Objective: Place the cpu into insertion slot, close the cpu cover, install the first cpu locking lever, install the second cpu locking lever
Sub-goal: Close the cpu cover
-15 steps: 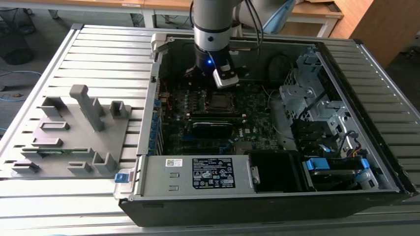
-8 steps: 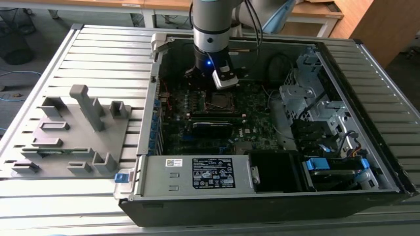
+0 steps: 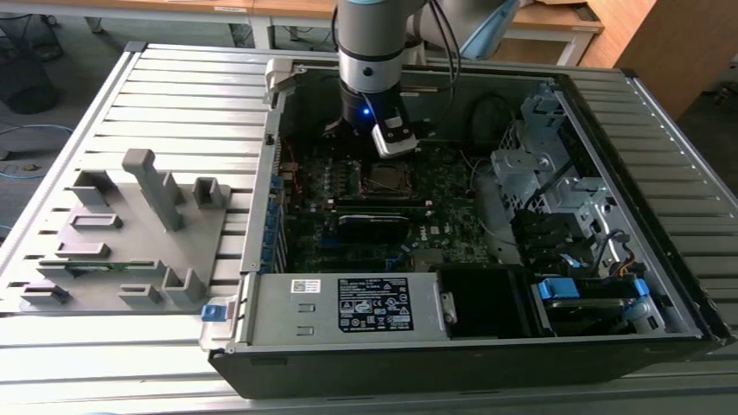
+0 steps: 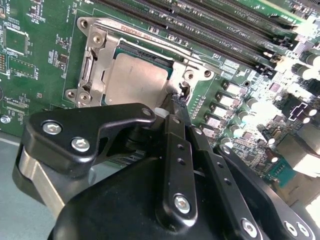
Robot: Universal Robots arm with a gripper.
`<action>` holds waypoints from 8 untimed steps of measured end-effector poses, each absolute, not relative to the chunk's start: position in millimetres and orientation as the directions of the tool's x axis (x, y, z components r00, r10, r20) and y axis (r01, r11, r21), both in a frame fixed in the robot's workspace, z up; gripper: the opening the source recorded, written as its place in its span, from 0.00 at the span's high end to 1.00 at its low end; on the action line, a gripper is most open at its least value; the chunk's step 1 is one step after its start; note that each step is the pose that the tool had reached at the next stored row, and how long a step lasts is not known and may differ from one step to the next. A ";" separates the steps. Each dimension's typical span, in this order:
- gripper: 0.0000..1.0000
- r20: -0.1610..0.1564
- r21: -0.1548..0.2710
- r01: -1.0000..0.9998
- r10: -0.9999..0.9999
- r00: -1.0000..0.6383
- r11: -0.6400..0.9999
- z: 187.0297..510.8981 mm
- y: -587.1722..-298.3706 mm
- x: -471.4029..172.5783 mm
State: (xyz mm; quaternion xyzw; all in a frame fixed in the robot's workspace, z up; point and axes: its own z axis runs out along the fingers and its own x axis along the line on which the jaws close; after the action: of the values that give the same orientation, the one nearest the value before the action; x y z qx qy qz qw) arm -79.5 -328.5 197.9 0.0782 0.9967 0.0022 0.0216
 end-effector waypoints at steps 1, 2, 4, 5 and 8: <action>0.90 -0.043 0.008 0.155 0.156 -0.987 0.988 197.4 -328.6 -79.6; 0.90 -0.043 0.008 0.155 0.155 -0.987 0.988 196.9 -328.6 -79.7; 0.90 -0.043 0.008 0.154 0.155 -0.987 0.988 196.5 -328.6 -79.8; 0.90 -0.043 0.008 0.154 0.155 -0.987 0.988 196.4 -328.5 -79.7; 0.90 -0.043 0.008 0.154 0.154 -0.987 0.988 196.4 -328.5 -79.7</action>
State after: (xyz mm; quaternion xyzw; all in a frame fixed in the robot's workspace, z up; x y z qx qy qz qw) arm -79.7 -328.5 196.4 0.0774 0.9968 0.0025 0.0218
